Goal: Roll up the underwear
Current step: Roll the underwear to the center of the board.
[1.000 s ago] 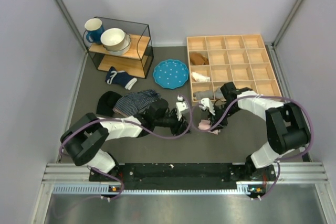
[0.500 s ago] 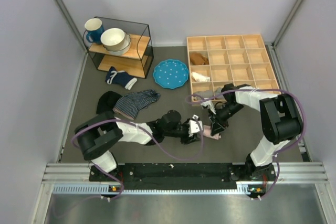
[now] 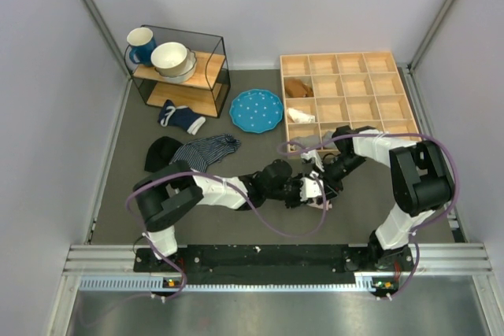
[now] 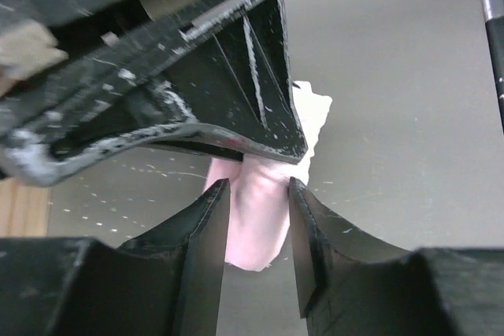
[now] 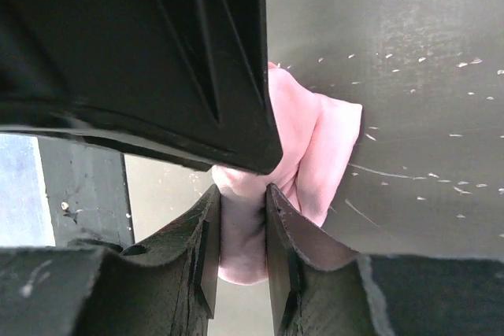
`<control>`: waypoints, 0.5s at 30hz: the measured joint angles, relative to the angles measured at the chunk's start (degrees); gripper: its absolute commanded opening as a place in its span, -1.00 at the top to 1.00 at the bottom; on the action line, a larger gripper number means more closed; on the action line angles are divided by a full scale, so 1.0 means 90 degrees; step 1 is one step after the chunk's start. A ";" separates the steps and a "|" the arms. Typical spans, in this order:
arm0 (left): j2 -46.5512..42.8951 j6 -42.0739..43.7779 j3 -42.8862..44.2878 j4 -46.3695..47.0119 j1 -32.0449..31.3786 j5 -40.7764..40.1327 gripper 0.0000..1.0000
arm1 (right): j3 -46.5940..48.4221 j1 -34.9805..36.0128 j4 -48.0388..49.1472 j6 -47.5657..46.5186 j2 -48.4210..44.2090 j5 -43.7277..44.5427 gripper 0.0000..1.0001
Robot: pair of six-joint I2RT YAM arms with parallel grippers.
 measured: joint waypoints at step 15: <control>0.0444 0.0068 0.0515 -0.0663 -0.0061 -0.0095 0.61 | -0.0010 0.0000 0.0119 0.0476 -0.0804 0.0219 -0.17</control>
